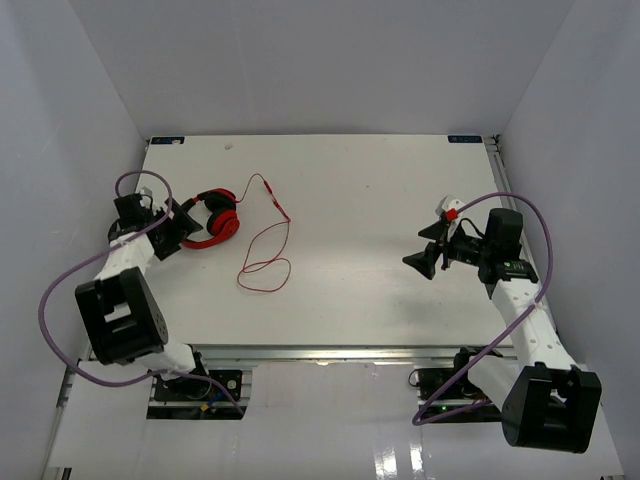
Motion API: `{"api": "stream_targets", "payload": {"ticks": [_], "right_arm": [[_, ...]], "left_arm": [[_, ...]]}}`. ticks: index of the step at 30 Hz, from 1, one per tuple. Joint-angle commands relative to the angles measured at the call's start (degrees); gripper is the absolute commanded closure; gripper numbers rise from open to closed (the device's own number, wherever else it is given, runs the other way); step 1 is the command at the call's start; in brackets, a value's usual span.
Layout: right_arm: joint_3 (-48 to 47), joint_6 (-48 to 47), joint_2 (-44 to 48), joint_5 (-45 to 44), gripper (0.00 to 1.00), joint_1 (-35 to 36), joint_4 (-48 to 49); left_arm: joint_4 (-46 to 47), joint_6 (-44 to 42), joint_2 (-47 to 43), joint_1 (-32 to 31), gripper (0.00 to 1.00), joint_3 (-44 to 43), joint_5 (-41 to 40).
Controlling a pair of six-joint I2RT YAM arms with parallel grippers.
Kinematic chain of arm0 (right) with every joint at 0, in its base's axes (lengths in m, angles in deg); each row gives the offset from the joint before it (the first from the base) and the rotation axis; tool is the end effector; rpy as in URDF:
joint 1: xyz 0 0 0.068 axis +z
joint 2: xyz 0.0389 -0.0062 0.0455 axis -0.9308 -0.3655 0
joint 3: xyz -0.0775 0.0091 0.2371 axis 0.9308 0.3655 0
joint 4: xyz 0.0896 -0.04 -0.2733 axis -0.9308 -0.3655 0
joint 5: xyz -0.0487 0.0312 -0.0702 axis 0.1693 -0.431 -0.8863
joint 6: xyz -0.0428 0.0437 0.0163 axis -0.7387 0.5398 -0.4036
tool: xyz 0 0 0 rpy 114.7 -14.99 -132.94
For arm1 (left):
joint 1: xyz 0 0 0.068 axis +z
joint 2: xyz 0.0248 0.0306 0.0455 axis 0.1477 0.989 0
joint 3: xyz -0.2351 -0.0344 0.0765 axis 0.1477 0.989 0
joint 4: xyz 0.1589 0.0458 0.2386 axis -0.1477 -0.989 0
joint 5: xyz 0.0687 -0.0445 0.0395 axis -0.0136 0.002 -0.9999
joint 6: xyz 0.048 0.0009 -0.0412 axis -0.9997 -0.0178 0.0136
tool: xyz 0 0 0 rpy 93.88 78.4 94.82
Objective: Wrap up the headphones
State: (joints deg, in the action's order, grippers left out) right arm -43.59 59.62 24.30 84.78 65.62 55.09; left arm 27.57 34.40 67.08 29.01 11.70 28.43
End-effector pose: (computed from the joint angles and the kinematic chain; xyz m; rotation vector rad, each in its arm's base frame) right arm 0.2587 0.0268 0.2265 -0.9438 1.6518 0.6337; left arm 0.3230 0.1041 0.1572 -0.7780 2.3317 -0.4268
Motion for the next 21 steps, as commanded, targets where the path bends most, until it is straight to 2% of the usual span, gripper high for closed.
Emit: {"api": "stream_targets", "payload": {"ticks": [1, 5, 8, 10, 15, 17, 19, 21], "right_arm": [[-0.75, -1.98, -0.86, 2.69, 0.10, -0.14, -0.91], [-0.87, -2.16, -0.81, 2.34, 0.10, -0.14, -1.12], [-0.87, -2.08, -0.97, 2.49, 0.10, -0.14, -1.14], [-0.95, -2.00, -1.13, 2.33, 0.10, -0.14, -1.22], [-0.78, -2.39, -1.23, 2.89, 0.10, -0.14, -1.42], [-0.60, -6.16, -1.51, 6.42, 0.10, -0.11, -3.28], [-0.54, -11.71, -1.69, 11.72, 0.10, 0.62, -7.12], [-0.51, -19.07, -0.47, 11.51, 0.10, 3.44, -8.23]], "left_arm": [[-4.35, 0.87, 11.01, -0.40, 0.17, -10.31, -9.28], [-6.89, 0.22, 17.19, -2.17, 0.23, -14.95, -16.25], [-8.45, -0.30, 20.64, -3.82, 0.42, -17.52, -20.69], [-9.03, -0.96, 22.87, -4.41, 0.49, -19.42, -22.36], [-9.59, -2.57, 22.58, -6.81, 0.95, -20.81, -24.96], [-9.50, -3.36, 20.31, -8.17, 1.00, -20.62, -24.39], [-9.08, -4.10, 16.52, -10.12, 1.00, -19.95, -22.38], [-8.37, -4.50, 11.40, -11.64, 1.00, -18.57, -15.17]]}}
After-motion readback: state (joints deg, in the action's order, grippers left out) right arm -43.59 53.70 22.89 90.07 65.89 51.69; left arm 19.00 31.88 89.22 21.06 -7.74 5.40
